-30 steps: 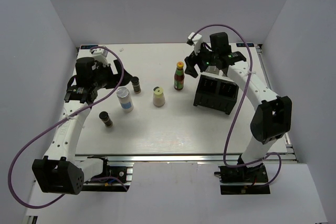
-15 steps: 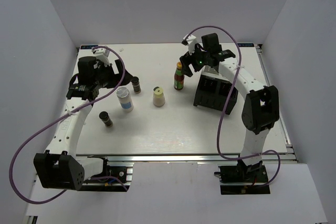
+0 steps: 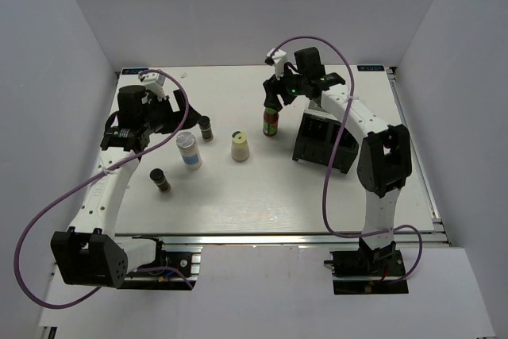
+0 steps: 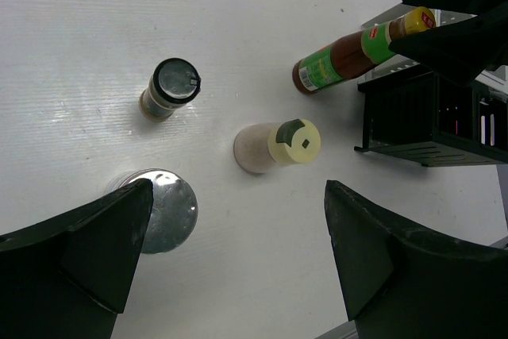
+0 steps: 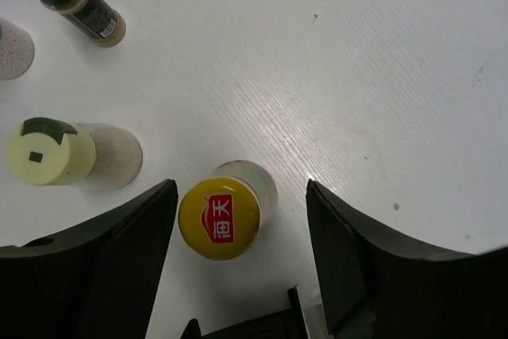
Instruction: Organize the condiment bottles
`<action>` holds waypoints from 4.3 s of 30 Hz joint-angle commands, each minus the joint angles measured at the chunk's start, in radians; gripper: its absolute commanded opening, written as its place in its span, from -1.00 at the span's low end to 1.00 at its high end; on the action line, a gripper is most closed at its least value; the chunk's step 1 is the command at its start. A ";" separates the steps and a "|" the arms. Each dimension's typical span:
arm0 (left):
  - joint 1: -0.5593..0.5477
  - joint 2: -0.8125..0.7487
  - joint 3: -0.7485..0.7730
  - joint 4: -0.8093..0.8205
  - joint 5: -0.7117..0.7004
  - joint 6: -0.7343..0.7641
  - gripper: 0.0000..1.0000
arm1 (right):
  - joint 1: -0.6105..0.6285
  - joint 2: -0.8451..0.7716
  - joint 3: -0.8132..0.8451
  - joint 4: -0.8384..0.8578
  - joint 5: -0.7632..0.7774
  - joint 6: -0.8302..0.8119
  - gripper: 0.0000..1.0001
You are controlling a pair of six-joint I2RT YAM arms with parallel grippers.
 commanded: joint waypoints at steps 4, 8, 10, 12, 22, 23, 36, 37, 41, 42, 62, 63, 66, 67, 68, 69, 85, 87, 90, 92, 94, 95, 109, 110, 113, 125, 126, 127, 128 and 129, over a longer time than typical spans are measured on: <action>0.001 -0.035 -0.004 0.011 -0.012 -0.006 0.96 | 0.006 0.021 0.055 0.047 -0.029 0.020 0.25; 0.001 -0.041 -0.010 0.010 -0.018 -0.007 0.96 | 0.004 0.019 0.050 0.041 -0.032 0.022 0.19; 0.001 -0.039 -0.013 0.014 -0.017 -0.007 0.96 | 0.006 0.012 0.040 0.046 -0.029 0.025 0.18; 0.001 -0.041 -0.015 0.017 -0.015 -0.010 0.96 | 0.006 0.006 0.030 0.049 -0.030 0.025 0.11; 0.001 -0.038 -0.015 0.017 -0.011 -0.010 0.96 | 0.006 -0.010 0.012 0.049 -0.036 0.026 -0.52; 0.002 -0.041 -0.017 0.020 -0.011 -0.009 0.96 | 0.006 -0.013 0.010 0.049 -0.036 0.026 -0.60; 0.001 -0.058 -0.024 0.016 -0.014 -0.013 0.96 | 0.006 -0.053 0.092 0.073 -0.046 0.091 -1.00; 0.001 -0.056 -0.023 0.014 -0.015 -0.013 0.96 | 0.006 -0.056 0.099 0.076 -0.046 0.103 -1.00; 0.002 -0.061 -0.024 0.011 -0.017 -0.012 0.96 | 0.007 -0.079 0.124 0.081 -0.046 0.120 -1.00; 0.002 -0.059 -0.024 0.013 -0.017 -0.012 0.96 | 0.006 -0.082 0.131 0.079 -0.044 0.122 -1.00; 0.001 -0.081 -0.049 0.028 -0.012 -0.009 0.96 | -0.029 -0.178 0.271 0.029 0.033 0.169 -1.00; 0.002 -0.081 -0.050 0.029 -0.012 -0.009 0.96 | -0.032 -0.183 0.273 0.020 0.036 0.169 -1.00; 0.001 -0.084 -0.056 0.033 -0.012 -0.007 0.96 | -0.046 -0.204 0.279 0.006 0.052 0.166 -1.00; 0.001 -0.084 -0.061 0.037 -0.011 -0.007 0.96 | -0.051 -0.218 0.276 0.007 0.062 0.168 -1.00; 0.001 -0.084 -0.063 0.040 -0.011 -0.006 0.96 | -0.063 -0.224 0.267 0.012 0.063 0.168 -1.00; 0.001 -0.082 -0.066 0.049 -0.009 -0.007 0.96 | -0.069 -0.235 0.267 0.013 0.069 0.169 -1.00; 0.001 -0.028 -0.058 0.103 0.035 -0.006 0.96 | -0.221 -0.335 0.208 -0.039 0.122 0.154 -1.00; 0.001 -0.019 -0.055 0.109 0.040 -0.006 0.96 | -0.235 -0.344 0.202 -0.042 0.128 0.148 -1.00; 0.001 -0.010 -0.046 0.109 0.045 -0.001 0.96 | -0.259 -0.356 0.185 -0.042 0.135 0.142 -1.00; 0.002 0.001 -0.040 0.112 0.051 0.002 0.96 | -0.278 -0.362 0.167 -0.043 0.143 0.138 -1.00; 0.001 0.010 -0.033 0.115 0.055 0.000 0.96 | -0.299 -0.375 0.149 -0.042 0.154 0.135 -1.00; 0.001 0.013 -0.033 0.117 0.058 0.000 0.96 | -0.308 -0.378 0.138 -0.040 0.155 0.132 -1.00; 0.001 0.067 -0.007 0.143 0.092 -0.015 0.96 | -0.422 -0.378 0.044 -0.014 0.125 0.122 -1.00; 0.001 0.068 -0.007 0.146 0.092 -0.016 0.96 | -0.424 -0.378 0.038 -0.011 0.125 0.120 -1.00; 0.001 0.074 -0.010 0.160 0.097 -0.026 0.96 | -0.427 -0.384 -0.003 0.004 0.118 0.117 -1.00; -0.005 0.142 0.028 0.201 0.100 -0.052 0.96 | -0.427 -0.424 -0.207 0.104 0.122 0.103 -1.00; -0.011 0.148 0.034 0.203 0.095 -0.052 0.96 | -0.427 -0.430 -0.232 0.118 0.119 0.102 -1.00; -0.017 0.156 0.039 0.206 0.091 -0.052 0.96 | -0.425 -0.444 -0.256 0.150 0.117 0.100 -1.00; -0.020 0.171 0.051 0.209 0.077 -0.052 0.96 | -0.425 -0.448 -0.279 0.165 0.114 0.096 -1.00; -0.033 0.180 0.060 0.207 0.069 -0.050 0.96 | -0.427 -0.451 -0.321 0.177 0.114 0.092 -1.00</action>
